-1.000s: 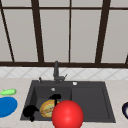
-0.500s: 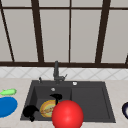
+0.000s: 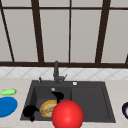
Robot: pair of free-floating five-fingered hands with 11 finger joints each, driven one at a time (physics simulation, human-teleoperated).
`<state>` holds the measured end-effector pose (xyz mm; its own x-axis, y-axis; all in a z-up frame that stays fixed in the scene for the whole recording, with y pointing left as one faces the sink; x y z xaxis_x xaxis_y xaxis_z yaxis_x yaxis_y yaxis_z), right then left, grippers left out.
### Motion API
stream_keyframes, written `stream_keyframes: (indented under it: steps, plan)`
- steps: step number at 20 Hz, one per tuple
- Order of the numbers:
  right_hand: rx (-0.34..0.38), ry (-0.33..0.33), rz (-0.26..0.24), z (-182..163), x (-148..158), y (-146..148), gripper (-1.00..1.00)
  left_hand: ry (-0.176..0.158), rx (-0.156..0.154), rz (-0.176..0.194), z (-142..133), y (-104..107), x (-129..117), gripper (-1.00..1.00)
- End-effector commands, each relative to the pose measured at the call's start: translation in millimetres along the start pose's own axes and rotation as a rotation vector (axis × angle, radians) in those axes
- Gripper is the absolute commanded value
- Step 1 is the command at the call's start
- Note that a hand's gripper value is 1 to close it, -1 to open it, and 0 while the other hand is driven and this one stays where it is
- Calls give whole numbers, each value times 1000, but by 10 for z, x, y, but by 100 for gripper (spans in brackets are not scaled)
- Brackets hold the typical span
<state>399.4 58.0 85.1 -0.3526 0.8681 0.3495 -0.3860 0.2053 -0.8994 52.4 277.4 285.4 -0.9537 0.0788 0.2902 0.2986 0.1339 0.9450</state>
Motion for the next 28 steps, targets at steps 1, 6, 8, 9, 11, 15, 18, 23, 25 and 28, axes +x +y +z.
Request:
stream_keyframes:
  steps: [1,6,8,9,11,15,18,23,25,28]
  plan:
    - [-99,-18,49,126,-10,-143,-100,0,0,0,0,0,0,0]
    - [-161,-22,68,280,-46,-411,-100,0,0,0,0,0,0,0]
    - [-180,-24,73,354,-76,-530,-100,0,0,0,0,0,0,0]
    - [-190,-24,76,388,-86,-590,-100,0,0,0,0,0,0,0]
    - [-211,-25,82,457,-110,-711,-100,0,0,0,0,0,0,0]
    - [-258,-26,98,579,-129,-958,-100,0,0,0,0,0,0,0]
    - [-289,-25,110,659,-123,-1141,-100,0,0,0,0,0,0,0]
    - [-313,-19,116,699,-120,-1451,-100,0,0,0,0,0,0,0]
    - [-309,-15,120,684,-144,-1579,-100,0,0,0,0,0,0,0]
    - [-283,-2,146,671,-174,-1769,-100,0,0,0,0,0,0,0]
